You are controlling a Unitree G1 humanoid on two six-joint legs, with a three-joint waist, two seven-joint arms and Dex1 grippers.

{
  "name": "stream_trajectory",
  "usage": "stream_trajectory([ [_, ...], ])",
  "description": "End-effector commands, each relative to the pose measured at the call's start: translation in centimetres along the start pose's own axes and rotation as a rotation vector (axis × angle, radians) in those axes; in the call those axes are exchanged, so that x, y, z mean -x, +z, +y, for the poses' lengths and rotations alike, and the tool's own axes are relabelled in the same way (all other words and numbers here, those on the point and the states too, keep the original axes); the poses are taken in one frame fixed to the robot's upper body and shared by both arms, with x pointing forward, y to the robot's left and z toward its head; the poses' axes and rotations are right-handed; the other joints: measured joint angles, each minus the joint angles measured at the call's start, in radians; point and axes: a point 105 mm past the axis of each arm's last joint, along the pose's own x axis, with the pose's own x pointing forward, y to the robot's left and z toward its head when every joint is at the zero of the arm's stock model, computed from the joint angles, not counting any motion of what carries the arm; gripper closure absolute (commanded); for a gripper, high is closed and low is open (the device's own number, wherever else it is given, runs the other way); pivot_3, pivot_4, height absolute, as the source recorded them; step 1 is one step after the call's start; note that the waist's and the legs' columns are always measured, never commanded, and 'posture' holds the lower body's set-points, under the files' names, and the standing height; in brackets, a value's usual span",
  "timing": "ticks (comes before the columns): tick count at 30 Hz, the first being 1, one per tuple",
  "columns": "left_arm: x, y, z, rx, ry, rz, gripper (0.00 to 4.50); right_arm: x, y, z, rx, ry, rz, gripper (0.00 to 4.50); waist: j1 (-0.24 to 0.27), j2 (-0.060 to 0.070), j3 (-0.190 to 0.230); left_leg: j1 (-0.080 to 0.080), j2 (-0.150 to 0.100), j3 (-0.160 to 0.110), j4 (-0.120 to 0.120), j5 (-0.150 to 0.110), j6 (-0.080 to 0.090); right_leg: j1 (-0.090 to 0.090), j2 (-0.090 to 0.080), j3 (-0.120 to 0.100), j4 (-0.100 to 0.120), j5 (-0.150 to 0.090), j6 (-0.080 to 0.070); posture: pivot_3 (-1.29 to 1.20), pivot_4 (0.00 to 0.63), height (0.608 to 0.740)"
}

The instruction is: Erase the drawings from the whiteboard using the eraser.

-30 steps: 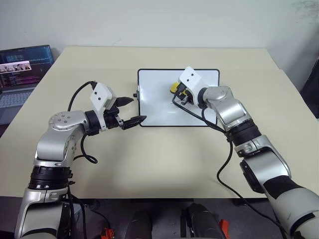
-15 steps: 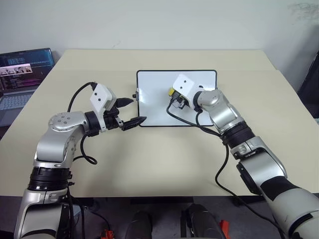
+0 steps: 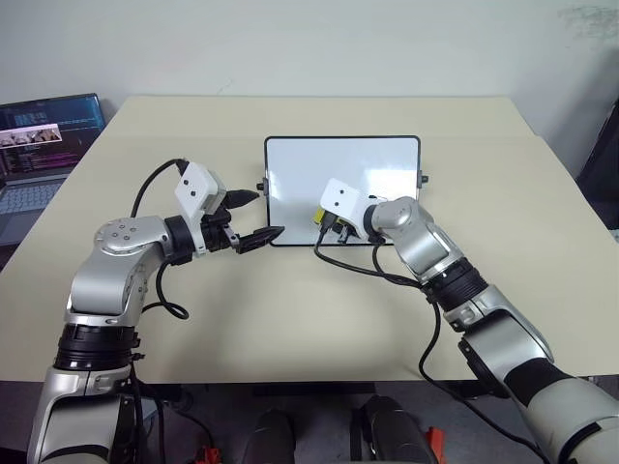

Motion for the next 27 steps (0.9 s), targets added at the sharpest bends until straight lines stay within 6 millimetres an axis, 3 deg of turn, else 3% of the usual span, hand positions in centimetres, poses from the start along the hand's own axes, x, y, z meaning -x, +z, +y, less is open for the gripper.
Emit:
stream_trajectory([
  [1,0.1,1.3,0.2,-0.037,0.002,-0.032,0.00,0.6,-1.1,-3.2,-0.010,-0.144,0.047,3.39,0.000,0.000,0.000,0.000,0.000,0.000,0.000,0.000,0.000,0.000,0.000,0.000,0.000,0.000,0.000,0.00,0.150,0.740],
  [8,0.0,1.3,0.3,-0.038,0.000,-0.033,0.00,1.6,-1.6,-7.0,-0.019,-0.296,0.050,3.39,0.006,0.000,0.000,0.001,0.000,-0.001,0.000,0.004,-0.001,0.001,0.000,0.000,0.000,0.000,0.000,0.00,0.150,0.740],
  [14,-0.2,1.3,0.3,-0.038,-0.004,-0.034,0.00,1.7,-2.1,-7.5,-0.024,-0.323,0.056,3.39,0.006,0.000,0.000,0.001,0.000,-0.001,0.000,0.004,-0.001,0.002,0.000,0.000,0.000,0.001,0.000,0.00,0.150,0.740],
  [16,-0.2,1.3,0.3,-0.039,-0.005,-0.035,0.00,1.4,-2.2,-6.9,-0.030,-0.291,0.058,3.39,0.006,0.000,0.000,0.001,0.000,-0.001,0.000,0.004,-0.001,0.002,0.000,0.000,-0.001,0.001,0.001,0.00,0.150,0.740],
  [22,-0.2,1.4,0.3,-0.038,-0.006,-0.039,0.00,0.3,-3.8,-1.7,-0.024,-0.056,0.107,3.39,0.005,-0.001,0.000,0.002,0.000,-0.002,-0.001,0.004,-0.001,0.004,0.000,-0.001,-0.002,0.001,0.001,0.00,0.150,0.740],
  [25,-0.2,1.4,0.3,-0.037,-0.005,-0.038,0.00,0.0,-5.6,0.7,-0.041,0.032,0.143,3.39,0.003,-0.001,-0.001,0.004,0.000,-0.002,-0.001,0.004,-0.001,0.006,0.000,-0.001,-0.003,0.000,0.001,0.00,0.150,0.740],
  [27,-0.2,1.4,0.3,-0.036,-0.004,-0.039,0.00,-0.1,-6.3,1.3,-0.043,0.043,0.158,3.39,0.002,-0.001,-0.001,0.008,0.000,-0.002,-0.001,0.004,-0.001,0.010,0.000,-0.001,-0.003,0.000,0.002,0.00,0.150,0.740],
])
